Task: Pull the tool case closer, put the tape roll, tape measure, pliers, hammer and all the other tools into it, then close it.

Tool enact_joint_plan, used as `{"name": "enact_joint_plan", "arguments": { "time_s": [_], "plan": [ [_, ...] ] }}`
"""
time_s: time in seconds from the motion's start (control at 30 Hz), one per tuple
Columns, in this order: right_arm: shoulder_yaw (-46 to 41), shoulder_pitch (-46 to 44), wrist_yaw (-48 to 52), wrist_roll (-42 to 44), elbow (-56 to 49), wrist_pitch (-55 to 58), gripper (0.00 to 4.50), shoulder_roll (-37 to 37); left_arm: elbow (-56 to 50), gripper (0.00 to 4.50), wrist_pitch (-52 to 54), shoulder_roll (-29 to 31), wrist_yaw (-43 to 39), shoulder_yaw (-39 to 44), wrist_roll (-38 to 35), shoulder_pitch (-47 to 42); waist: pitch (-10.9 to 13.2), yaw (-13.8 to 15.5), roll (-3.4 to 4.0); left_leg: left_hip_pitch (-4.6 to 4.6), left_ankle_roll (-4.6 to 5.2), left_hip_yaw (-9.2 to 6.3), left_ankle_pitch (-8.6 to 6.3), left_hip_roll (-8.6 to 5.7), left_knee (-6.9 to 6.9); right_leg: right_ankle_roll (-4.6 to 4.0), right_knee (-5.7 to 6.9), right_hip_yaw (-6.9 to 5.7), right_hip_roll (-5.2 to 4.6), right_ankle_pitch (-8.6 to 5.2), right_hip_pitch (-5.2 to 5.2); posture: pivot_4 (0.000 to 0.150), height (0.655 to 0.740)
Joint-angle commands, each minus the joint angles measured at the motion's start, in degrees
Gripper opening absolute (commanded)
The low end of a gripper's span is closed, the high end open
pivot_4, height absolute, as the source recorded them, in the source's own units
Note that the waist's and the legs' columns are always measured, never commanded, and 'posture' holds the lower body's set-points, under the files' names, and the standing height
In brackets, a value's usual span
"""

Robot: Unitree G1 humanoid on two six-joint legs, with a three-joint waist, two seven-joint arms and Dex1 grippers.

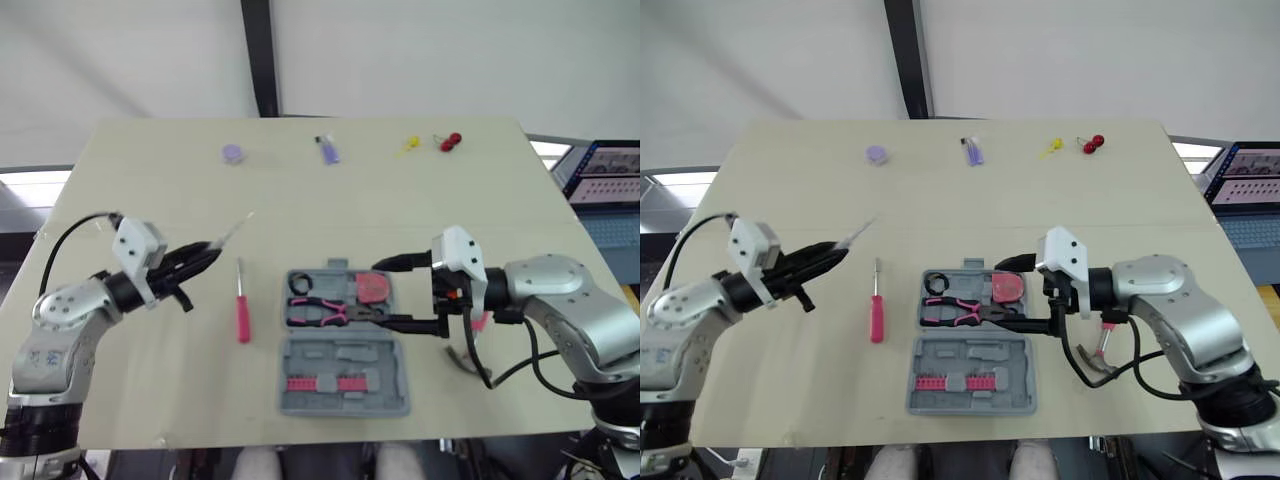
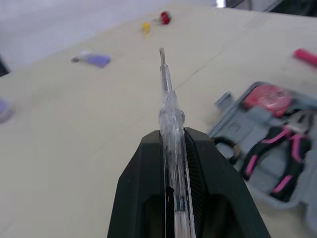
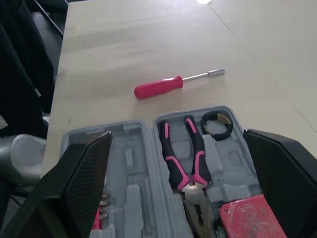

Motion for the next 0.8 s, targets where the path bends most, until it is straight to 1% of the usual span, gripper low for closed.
{"name": "enact_joint_plan", "arguments": {
  "time_s": [0.03,0.13,0.2,0.27,0.33,0.37,0.5,0.6,0.8],
  "plan": [
    [-3.8,1.4,0.5,2.0,-3.8,0.0,4.5,-1.7,-1.1,0.09,5.0,0.8,-5.7,-4.8,-3.0,-3.5,0.0,-0.3,0.02,0.0,0.0,0.0,0.0,0.0,-0.01,0.0,0.0,0.0,0.01,0.0,-0.03,0.15,0.74],
    [-7.9,5.9,-0.1,3.0,-6.0,0.4,4.5,-3.7,2.2,0.09,6.0,1.9,-14.4,-13.3,-0.4,-9.0,0.1,0.0,-0.01,-0.01,0.0,-0.03,0.0,0.0,-0.03,0.0,-0.01,0.01,0.04,0.0,-0.07,0.15,0.74],
    [-9.8,8.0,-0.7,3.7,-7.1,0.7,4.5,-4.3,3.7,0.09,6.5,2.1,-17.3,-16.0,0.5,-11.3,0.1,0.1,-0.01,-0.04,0.0,-0.01,0.0,0.0,0.0,0.0,-0.05,0.03,0.04,0.0,-0.06,0.15,0.74],
    [-13.9,11.9,-1.1,4.7,-8.7,1.3,4.5,-5.0,5.6,0.09,7.7,1.5,-20.8,-20.4,1.9,-14.7,0.1,0.4,-0.04,-0.05,0.0,-0.01,0.0,-0.01,0.02,0.0,-0.07,0.03,0.05,0.0,-0.05,0.15,0.74],
    [-15.8,13.9,-1.7,5.4,-9.9,1.9,4.5,-5.4,6.8,0.09,8.3,1.5,-23.0,-22.6,2.8,-16.4,0.1,1.0,-0.08,-0.06,0.0,-0.02,0.0,-0.01,0.04,0.0,-0.07,0.03,0.05,0.0,-0.04,0.15,0.74],
    [-16.9,15.1,-2.0,5.6,-10.6,1.9,4.5,-5.4,7.6,0.09,8.2,1.1,-23.7,-23.8,3.6,-17.4,0.1,1.0,-0.07,-0.06,0.0,-0.01,0.0,-0.01,0.06,0.0,-0.07,0.04,0.04,0.0,-0.04,0.15,0.74],
    [-21.9,24.2,-1.9,5.4,-14.4,2.3,4.5,-6.0,10.8,0.09,12.0,-3.8,-24.3,-30.9,7.1,-23.5,0.2,2.1,-0.16,-0.06,0.0,-0.01,0.0,-0.01,0.09,0.0,-0.05,0.03,0.05,0.0,-0.03,0.15,0.74],
    [-24.0,26.7,-2.4,5.4,-15.4,2.4,4.5,-6.4,12.3,0.09,13.5,-6.7,-23.2,-33.9,9.8,-25.9,0.2,2.1,-0.2,-0.18,0.03,-0.05,-0.01,-0.03,0.34,0.03,-0.05,0.06,0.05,0.03,0.01,0.15,0.74],
    [-26.2,29.1,-3.2,6.2,-17.3,3.2,4.5,-6.7,10.5,0.09,17.3,-9.6,-22.9,-39.3,13.3,-27.2,0.2,1.8,-0.22,-0.19,0.05,-0.1,-0.02,-0.03,0.43,0.03,-0.04,0.04,0.05,0.06,0.0,0.15,0.74]
  ]
}}
